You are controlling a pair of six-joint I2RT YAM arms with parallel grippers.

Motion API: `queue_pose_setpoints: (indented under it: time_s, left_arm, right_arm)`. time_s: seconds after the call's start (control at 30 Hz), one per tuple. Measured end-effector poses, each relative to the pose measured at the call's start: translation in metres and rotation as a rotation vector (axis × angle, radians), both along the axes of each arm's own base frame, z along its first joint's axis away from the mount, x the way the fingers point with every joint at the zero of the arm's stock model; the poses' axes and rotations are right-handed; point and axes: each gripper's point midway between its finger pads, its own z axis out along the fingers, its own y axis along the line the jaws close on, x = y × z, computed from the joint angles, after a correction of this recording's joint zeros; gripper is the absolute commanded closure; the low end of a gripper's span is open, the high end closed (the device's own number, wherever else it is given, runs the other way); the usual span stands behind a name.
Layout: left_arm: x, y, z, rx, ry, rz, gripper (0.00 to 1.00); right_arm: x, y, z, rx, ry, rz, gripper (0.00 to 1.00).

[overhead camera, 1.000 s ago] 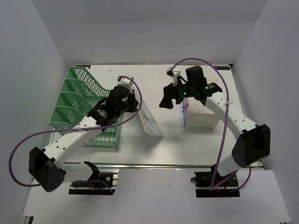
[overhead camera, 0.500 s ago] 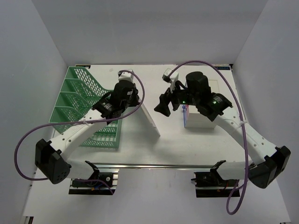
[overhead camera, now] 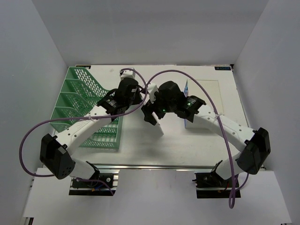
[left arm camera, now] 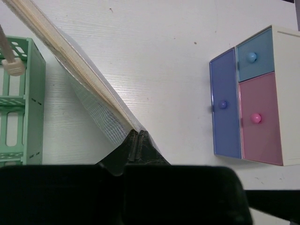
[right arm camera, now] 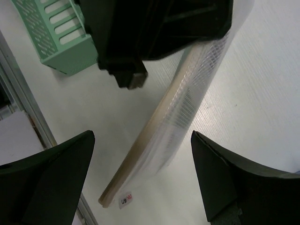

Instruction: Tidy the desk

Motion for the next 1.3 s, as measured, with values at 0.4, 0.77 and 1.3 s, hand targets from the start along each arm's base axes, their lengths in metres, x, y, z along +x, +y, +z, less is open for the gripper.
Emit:
queue_pose_setpoints:
  time_s: [0.4, 0.77, 1.3]
  left_arm:
    - [0.002, -0.003, -0.003, -0.023, 0.011, 0.015, 1.0]
    - [0.002, -0.005, 0.001, -0.061, 0.01, 0.029, 1.0]
    - [0.001, 0.003, 0.096, -0.198, -0.163, 0.055, 0.31]
  right_arm:
    - [0.009, 0.006, -0.017, -0.063, -0.045, -0.054, 0.42]
    - [0.012, -0.001, -0.03, -0.085, -0.071, -0.066, 1.0]
    - [0.023, -0.04, 0.007, -0.067, -0.147, -0.108, 1.0]
